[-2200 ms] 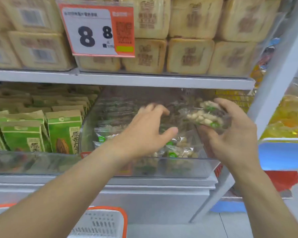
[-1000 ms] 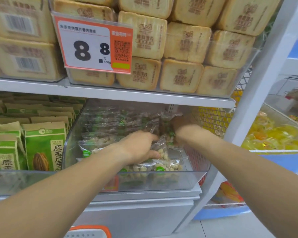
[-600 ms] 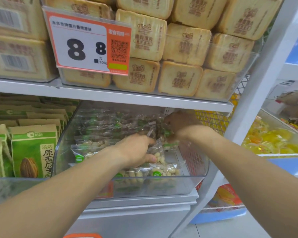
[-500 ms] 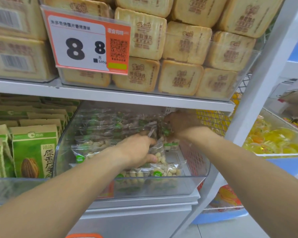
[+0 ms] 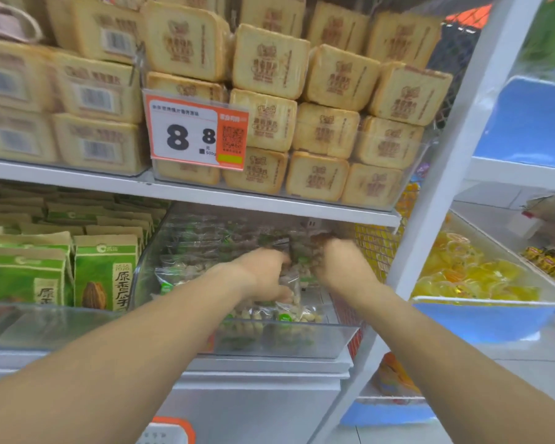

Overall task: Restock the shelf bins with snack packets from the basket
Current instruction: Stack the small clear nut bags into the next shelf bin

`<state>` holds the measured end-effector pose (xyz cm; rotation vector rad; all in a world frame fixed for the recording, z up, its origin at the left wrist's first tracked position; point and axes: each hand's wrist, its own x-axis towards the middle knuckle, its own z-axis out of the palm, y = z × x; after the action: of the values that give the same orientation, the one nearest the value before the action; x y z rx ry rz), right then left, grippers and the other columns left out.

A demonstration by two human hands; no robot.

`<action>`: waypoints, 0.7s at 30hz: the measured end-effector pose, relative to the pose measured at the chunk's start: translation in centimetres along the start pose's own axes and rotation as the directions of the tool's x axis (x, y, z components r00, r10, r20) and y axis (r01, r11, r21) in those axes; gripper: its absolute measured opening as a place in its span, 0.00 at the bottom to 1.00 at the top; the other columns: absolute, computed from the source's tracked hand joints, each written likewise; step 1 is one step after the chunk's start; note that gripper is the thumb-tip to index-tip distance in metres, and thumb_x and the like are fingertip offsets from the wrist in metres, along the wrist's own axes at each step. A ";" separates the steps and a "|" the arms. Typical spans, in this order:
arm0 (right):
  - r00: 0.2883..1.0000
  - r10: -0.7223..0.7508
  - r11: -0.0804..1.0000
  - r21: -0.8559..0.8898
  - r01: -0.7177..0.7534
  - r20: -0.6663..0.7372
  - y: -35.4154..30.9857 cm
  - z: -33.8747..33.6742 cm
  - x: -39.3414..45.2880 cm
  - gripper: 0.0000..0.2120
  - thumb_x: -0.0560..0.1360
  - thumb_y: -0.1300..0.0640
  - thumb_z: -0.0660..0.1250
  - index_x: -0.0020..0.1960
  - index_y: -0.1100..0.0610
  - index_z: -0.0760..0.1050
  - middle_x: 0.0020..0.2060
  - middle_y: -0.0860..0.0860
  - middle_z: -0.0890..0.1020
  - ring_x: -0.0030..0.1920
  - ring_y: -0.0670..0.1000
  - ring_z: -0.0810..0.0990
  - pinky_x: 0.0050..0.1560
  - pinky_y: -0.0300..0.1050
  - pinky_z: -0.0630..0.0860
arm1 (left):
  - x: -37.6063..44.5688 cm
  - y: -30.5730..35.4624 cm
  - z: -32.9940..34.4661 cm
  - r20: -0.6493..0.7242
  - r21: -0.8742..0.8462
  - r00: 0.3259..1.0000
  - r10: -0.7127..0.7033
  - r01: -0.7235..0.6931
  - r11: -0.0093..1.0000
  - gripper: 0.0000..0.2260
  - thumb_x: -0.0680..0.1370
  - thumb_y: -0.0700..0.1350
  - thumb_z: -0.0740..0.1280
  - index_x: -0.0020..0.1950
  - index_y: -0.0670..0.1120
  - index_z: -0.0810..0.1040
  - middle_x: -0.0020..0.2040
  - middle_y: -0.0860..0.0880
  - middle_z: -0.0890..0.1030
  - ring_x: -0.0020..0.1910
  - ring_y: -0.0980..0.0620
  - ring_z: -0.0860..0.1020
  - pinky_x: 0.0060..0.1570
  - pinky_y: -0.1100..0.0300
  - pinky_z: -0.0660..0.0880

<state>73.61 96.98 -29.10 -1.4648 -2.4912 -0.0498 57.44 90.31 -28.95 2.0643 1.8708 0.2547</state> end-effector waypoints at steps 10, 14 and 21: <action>0.991 -0.119 0.732 0.668 0.134 -0.068 -13.1 1.4 -13.2 0.11 0.69 0.57 0.78 0.49 0.53 0.79 0.38 0.45 0.82 0.38 0.44 0.81 0.39 0.32 0.76 | -17.7 -7.8 6.4 -0.679 -0.336 0.720 -0.141 -0.135 0.932 0.03 0.76 0.44 0.68 0.49 0.48 0.79 0.42 0.54 0.78 0.41 0.59 0.75 0.44 0.69 0.69; 0.897 -0.311 0.754 0.656 0.031 0.316 -21.3 8.1 -15.3 0.13 0.70 0.53 0.77 0.51 0.53 0.78 0.41 0.47 0.82 0.38 0.45 0.81 0.43 0.39 0.78 | -25.6 -16.8 14.7 -0.320 -0.512 0.821 -0.473 0.271 0.815 0.05 0.75 0.51 0.67 0.49 0.53 0.76 0.41 0.54 0.80 0.38 0.59 0.78 0.41 0.63 0.72; 0.617 -0.344 0.859 0.502 -0.097 0.708 -30.0 20.6 -18.5 0.21 0.69 0.50 0.78 0.57 0.56 0.77 0.50 0.53 0.82 0.51 0.54 0.81 0.55 0.50 0.78 | -36.4 -26.3 21.8 0.036 -0.450 0.661 -0.749 0.680 0.579 0.10 0.79 0.45 0.68 0.59 0.44 0.78 0.57 0.47 0.78 0.52 0.49 0.77 0.50 0.61 0.70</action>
<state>52.21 69.58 -50.43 -1.1962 -2.8625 1.4159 36.57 53.45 -55.29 0.8863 2.3178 0.5631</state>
